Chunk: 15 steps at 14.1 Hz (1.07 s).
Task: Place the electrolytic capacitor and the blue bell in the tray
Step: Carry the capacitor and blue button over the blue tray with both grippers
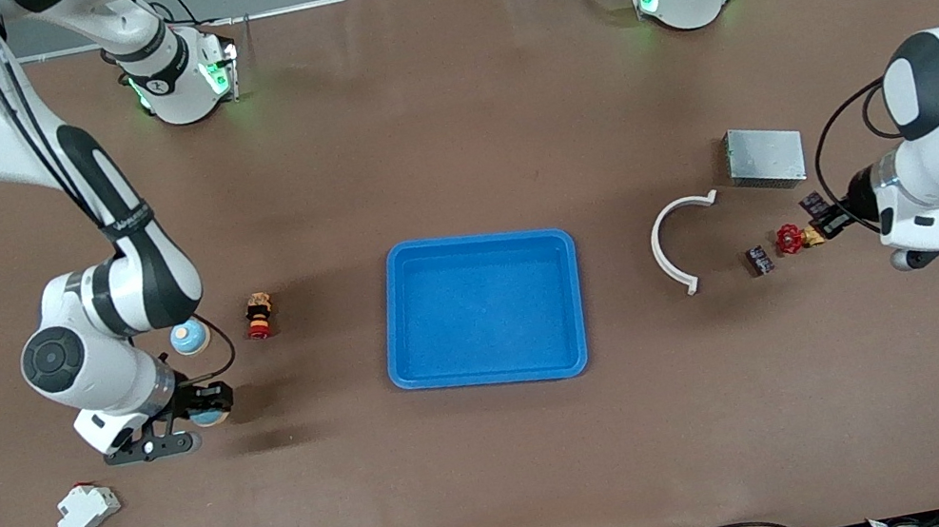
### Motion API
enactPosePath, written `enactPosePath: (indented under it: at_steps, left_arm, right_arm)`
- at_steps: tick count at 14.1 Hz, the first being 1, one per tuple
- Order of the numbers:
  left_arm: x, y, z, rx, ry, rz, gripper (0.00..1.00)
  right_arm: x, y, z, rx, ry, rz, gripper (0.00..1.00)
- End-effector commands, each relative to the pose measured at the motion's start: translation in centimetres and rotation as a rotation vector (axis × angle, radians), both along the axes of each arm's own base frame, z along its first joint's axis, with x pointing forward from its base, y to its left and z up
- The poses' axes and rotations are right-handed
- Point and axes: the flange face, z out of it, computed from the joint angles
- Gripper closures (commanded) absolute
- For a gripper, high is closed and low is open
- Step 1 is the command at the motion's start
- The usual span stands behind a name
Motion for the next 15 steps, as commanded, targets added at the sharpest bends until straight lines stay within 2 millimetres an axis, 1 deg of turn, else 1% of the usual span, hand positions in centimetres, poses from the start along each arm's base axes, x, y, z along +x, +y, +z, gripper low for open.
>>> enactPosePath:
  at_steps: [1, 2, 4, 6, 7, 8, 9, 10, 11, 13, 15]
  left_arm:
    - [-1.3, -4.1, 2.8, -0.015, 0.002, 0.063, 1.0]
    - [-1.5, -6.1, 3.3, -0.018, -0.002, 0.083, 1.0]
    - [-1.8, -10.5, 4.7, -0.022, -0.018, 0.138, 1.0]
    - [-2.1, -14.7, 5.6, -0.031, -0.024, 0.177, 1.0]
    - [-2.5, -16.7, 5.8, -0.036, -0.023, 0.189, 1.0]
    - [-3.1, -19.1, 6.1, -0.038, -0.021, 0.201, 1.0]
    - [-4.0, -21.6, 6.1, -0.027, -0.022, 0.205, 1.0]
    - [-4.7, -23.8, 5.4, -0.021, -0.011, 0.207, 1.0]
    - [-5.0, -25.7, 5.0, -0.022, -0.007, 0.21, 1.0]
    - [-5.6, -28.7, 3.7, 0.008, -0.011, 0.217, 1.0]
    - [-6.2, -31.9, 1.6, 0.053, -0.02, 0.234, 1.0]
  right_arm:
    - [-1.5, 4.9, 2.6, 0.007, 0.015, -0.088, 1.0]
    - [-2.2, 7.1, 2.7, 0.009, 0.015, -0.123, 1.0]
    - [-3.8, 12.8, 3.2, 0.013, 0.013, -0.194, 1.0]
    - [-5.8, 18.5, 3.3, 0.022, 0.003, -0.267, 1.0]
    - [-6.9, 21.2, 3.4, 0.026, -0.001, -0.299, 1.0]
    - [-8.1, 24.1, 3.8, 0.035, -0.01, -0.329, 1.0]
    - [-9.0, 26.3, 4.1, 0.041, -0.014, -0.352, 1.0]
    - [-9.8, 28.2, 4.3, 0.049, -0.019, -0.375, 1.0]
    - [-10.7, 29.7, 4.0, 0.051, -0.019, -0.393, 1.0]
    - [-12.3, 32.7, 2.5, 0.05, -0.014, -0.434, 1.0]
    - [-13.6, 35.6, 0.0, 0.054, -0.015, -0.479, 1.0]
